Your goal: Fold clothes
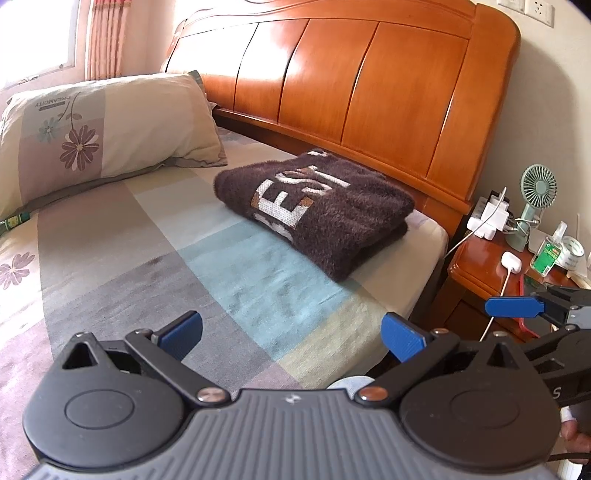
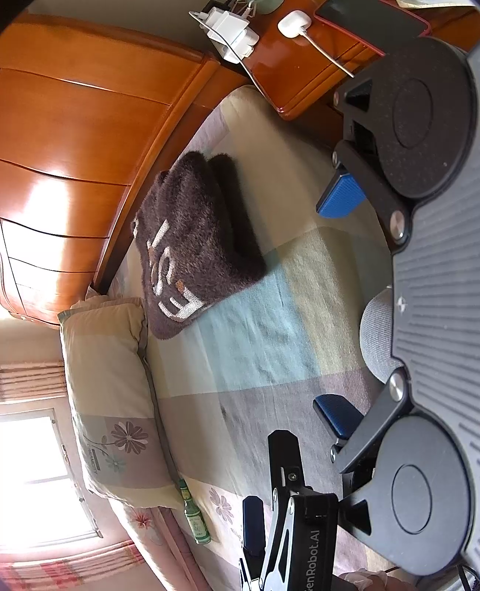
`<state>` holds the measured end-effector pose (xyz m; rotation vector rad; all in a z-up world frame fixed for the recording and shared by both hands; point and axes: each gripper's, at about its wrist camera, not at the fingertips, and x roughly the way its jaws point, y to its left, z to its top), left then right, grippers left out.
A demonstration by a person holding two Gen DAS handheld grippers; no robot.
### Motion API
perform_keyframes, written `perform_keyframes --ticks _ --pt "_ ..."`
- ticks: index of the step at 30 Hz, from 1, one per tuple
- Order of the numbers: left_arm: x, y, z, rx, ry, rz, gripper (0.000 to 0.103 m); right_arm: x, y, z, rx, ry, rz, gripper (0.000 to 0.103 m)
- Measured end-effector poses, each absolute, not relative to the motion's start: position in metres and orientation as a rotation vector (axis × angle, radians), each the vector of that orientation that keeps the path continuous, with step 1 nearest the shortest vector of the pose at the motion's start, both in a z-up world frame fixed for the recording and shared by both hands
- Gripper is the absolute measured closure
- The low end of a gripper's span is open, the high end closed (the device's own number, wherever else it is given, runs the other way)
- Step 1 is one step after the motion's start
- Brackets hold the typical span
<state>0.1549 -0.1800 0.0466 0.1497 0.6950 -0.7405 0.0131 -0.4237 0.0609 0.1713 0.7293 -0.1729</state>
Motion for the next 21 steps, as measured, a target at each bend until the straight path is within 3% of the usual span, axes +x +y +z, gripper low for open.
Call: perform_keyframes --ticks 21 --pt "0.1571 -0.1834 0.0445 0.154 0.699 -0.738 0.001 0.0157 -0.4234 0.0597 0.164 0.732 -0.170 0.000"
